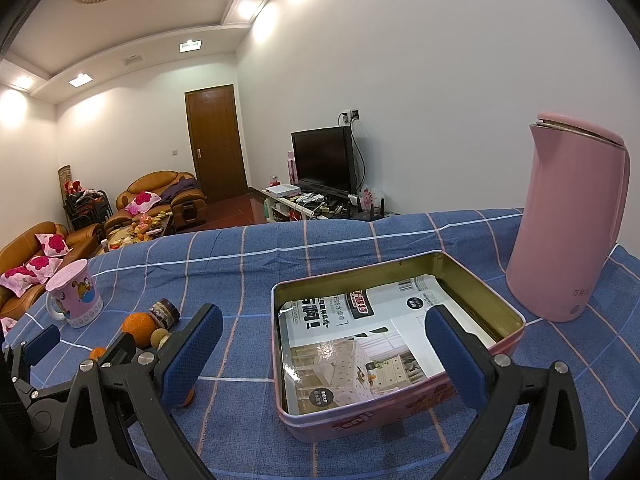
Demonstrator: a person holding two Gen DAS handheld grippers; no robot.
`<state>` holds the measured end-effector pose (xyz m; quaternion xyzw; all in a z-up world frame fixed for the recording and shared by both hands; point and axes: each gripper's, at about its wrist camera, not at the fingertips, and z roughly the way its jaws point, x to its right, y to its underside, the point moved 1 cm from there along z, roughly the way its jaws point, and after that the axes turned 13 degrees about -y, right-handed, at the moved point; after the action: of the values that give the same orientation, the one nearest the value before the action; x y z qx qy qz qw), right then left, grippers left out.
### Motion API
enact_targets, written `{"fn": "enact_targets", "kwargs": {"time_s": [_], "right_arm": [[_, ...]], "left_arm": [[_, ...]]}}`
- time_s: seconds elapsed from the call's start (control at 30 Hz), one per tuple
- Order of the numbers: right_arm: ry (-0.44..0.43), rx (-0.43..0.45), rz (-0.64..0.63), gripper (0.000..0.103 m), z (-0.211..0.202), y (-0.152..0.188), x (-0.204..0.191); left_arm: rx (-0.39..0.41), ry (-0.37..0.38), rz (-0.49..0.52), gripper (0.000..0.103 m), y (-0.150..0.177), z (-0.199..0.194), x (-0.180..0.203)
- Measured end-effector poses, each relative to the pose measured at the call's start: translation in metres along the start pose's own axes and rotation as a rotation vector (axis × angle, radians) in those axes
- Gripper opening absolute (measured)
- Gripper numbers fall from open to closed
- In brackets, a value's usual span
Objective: Organize fruits
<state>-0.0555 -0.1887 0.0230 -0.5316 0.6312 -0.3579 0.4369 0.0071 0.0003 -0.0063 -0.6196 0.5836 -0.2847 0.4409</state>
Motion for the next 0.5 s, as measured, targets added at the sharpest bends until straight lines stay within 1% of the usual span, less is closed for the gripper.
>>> {"fn": "enact_targets", "kwargs": {"time_s": [0.5], "right_arm": [[0.001,-0.001,-0.001,0.102,0.0024,0.0010,-0.0013]], "left_arm": [[0.000,0.000,0.000,0.103,0.0000,0.0001,-0.0003]]}}
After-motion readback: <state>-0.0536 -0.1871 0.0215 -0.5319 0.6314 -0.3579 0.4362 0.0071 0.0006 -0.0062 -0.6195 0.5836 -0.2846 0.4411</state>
